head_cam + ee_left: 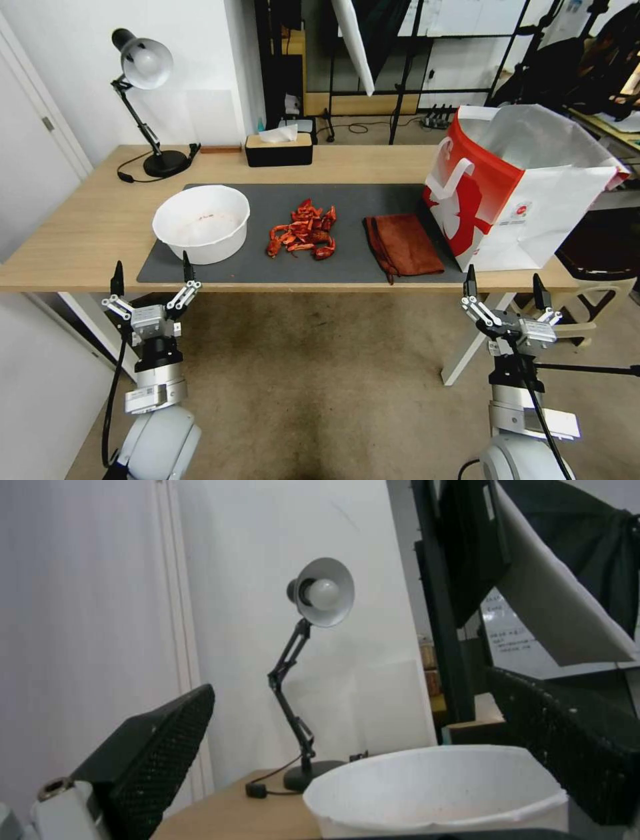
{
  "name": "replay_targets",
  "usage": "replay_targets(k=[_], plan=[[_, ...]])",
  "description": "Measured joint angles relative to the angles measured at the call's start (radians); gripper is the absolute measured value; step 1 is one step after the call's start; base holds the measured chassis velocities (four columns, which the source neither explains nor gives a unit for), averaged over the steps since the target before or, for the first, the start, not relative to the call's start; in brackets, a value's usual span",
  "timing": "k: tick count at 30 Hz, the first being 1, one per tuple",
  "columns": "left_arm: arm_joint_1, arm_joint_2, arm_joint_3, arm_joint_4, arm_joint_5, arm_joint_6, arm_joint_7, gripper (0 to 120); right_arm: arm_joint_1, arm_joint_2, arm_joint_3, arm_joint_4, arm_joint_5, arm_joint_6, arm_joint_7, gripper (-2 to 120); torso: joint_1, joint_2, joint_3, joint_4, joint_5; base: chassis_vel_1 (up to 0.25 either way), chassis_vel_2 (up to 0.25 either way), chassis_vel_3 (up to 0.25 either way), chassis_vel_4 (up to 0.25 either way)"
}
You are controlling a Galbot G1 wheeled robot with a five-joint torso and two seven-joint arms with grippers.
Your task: Sweep shrimp from table into container with towel, then put container into takeout bag.
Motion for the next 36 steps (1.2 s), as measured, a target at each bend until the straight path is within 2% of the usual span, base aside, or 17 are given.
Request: replay_targets(k=[2,3,6,7,11,12,15,16,20,23,25,28,29,32,33,36], plan=[[-0.021,0.037,0.002,0.013,-0.023,-0.003,0.009,100,-0.001,-0.003,0.000,0.000,0.004,0.000,-0.001,100,0.000,0.000,0.000,0.0001,-0.0002,0.000,0.000,0.000,0.000],[-0.021,0.037,0.002,0.013,-0.023,-0.003,0.009,100,-0.001,-0.003,0.000,0.000,0.004,0.000,-0.001,100,0.000,0.000,0.000,0.0001,-0.0002,0.000,0.000,0.000,0.000],[-0.057,0.103,0.002,0.030,-0.075,0.002,0.022,100,-0.001,-0.008,0.003,-0.001,0.009,0.007,-0.004,100,0.000,0.000,0.000,0.0001,0.0000,0.000,0.000,0.000,0.000],[-0.057,0.103,0.002,0.030,-0.075,0.002,0.022,100,-0.001,-0.008,0.003,-0.001,0.009,0.007,-0.004,100,0.000,0.000,0.000,0.0001,0.0000,0.000,0.000,0.000,0.000],[-0.097,0.199,-0.002,0.063,-0.115,0.006,0.049,100,-0.004,-0.012,0.006,-0.003,0.010,0.012,-0.008,100,0.000,0.000,0.000,0.0001,0.0000,0.000,0.000,0.000,0.000],[-0.097,0.199,-0.002,0.063,-0.115,0.006,0.049,100,-0.004,-0.012,0.006,-0.003,0.010,0.012,-0.008,100,0.000,0.000,0.000,0.0001,0.0000,0.000,0.000,0.000,0.000],[-0.129,0.280,-0.011,0.093,-0.151,0.006,0.085,100,-0.006,-0.013,0.007,-0.004,0.010,0.014,-0.010,100,0.000,0.000,0.000,0.0001,0.0000,0.000,0.000,0.000,0.000],[-0.129,0.280,-0.011,0.093,-0.151,0.006,0.085,100,-0.006,-0.013,0.007,-0.004,0.010,0.014,-0.010,100,0.000,0.000,0.000,0.0001,0.0000,0.000,0.000,0.000,0.000],[-0.181,0.351,-0.010,0.161,-0.184,0.004,0.118,100,-0.002,-0.013,0.001,-0.010,0.010,0.017,-0.013,100,0.000,0.000,0.000,0.0001,0.0000,0.000,0.000,0.000,0.000],[-0.202,0.371,-0.004,0.197,-0.185,-0.001,0.130,100,0.002,-0.013,0.000,-0.014,0.010,0.019,-0.014,100,0.000,0.000,0.000,0.0000,-0.0002,0.000,0.000,0.000,0.000],[-0.215,0.384,-0.002,0.222,-0.181,-0.011,0.141,100,0.005,-0.013,-0.001,-0.016,0.011,0.019,-0.014,100,0.000,0.000,0.000,0.0001,-0.0003,0.000,0.000,0.000,0.000],[-0.255,0.429,-0.002,0.296,-0.169,-0.064,0.190,100,0.009,-0.014,-0.001,-0.021,0.015,0.021,-0.014,100,0.000,0.000,0.000,0.0001,-0.0004,0.000,0.000,0.000,0.000],[-0.255,0.429,-0.002,0.296,-0.169,-0.064,0.190,100,0.009,-0.014,-0.001,-0.021,0.015,0.021,-0.014,100,0.000,0.000,0.000,0.0001,-0.0004,0.000,0.000,0.000,0.000],[-0.285,0.495,-0.016,0.350,-0.180,-0.107,0.236,100,0.010,-0.015,-0.001,-0.028,0.022,0.024,-0.015,100,0.000,0.000,0.000,0.0000,-0.0001,0.000,0.000,0.000,0.000],[-0.285,0.495,-0.016,0.350,-0.180,-0.107,0.236,100,0.010,-0.015,-0.001,-0.028,0.022,0.024,-0.015,100,0.000,0.000,0.000,0.0000,-0.0001,0.000,0.000,0.000,0.000],[-0.297,0.539,-0.027,0.376,-0.198,-0.140,0.280,100,0.011,-0.015,0.000,-0.033,0.027,0.026,-0.016,100,0.000,0.000,0.000,0.0001,0.0000,0.000,0.000,0.000,0.000]])
